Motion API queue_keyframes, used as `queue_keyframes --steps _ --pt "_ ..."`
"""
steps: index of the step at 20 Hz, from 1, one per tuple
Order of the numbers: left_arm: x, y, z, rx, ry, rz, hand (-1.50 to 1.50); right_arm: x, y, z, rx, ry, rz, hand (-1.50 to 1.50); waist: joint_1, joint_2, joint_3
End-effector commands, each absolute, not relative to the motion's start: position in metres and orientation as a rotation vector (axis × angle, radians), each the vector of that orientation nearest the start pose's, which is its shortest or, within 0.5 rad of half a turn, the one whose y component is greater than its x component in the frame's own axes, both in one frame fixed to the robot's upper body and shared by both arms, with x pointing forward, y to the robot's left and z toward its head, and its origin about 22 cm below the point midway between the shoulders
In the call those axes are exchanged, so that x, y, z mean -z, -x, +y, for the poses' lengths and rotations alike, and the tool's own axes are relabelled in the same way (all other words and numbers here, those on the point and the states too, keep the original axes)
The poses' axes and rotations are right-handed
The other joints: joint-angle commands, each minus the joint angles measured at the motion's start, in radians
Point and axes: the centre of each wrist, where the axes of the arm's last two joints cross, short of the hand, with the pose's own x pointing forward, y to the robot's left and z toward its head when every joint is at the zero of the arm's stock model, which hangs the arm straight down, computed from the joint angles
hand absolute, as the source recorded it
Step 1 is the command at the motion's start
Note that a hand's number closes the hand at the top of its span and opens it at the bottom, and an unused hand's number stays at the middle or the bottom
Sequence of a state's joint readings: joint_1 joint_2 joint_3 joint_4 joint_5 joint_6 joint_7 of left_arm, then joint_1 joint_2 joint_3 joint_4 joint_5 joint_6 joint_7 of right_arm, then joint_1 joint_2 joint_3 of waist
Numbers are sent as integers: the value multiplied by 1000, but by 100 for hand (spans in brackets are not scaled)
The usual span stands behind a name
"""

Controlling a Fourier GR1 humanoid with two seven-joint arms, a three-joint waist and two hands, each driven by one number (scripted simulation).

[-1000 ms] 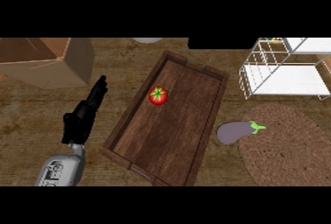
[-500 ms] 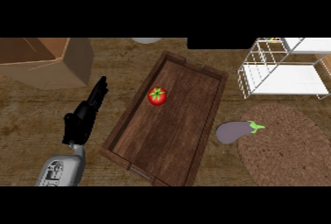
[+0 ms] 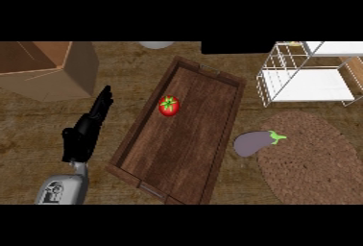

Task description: Pick the squash from the placemat and place it in the tiered shelf

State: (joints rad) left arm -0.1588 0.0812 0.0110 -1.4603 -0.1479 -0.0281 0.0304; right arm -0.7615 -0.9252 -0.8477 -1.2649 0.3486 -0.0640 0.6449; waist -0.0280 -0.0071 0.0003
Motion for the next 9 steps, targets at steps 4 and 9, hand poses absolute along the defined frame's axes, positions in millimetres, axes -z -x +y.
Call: queue_keyframes --steps 4,9 --pt "-10 -267 235 235 -127 -1552 0 -368 -140 -561 592 1162 -1449 -150 -11 -2 1" --pt "-15 -271 224 233 -135 -1578 0 -336 -100 -592 546 1125 -1419 -150 4 2 1"
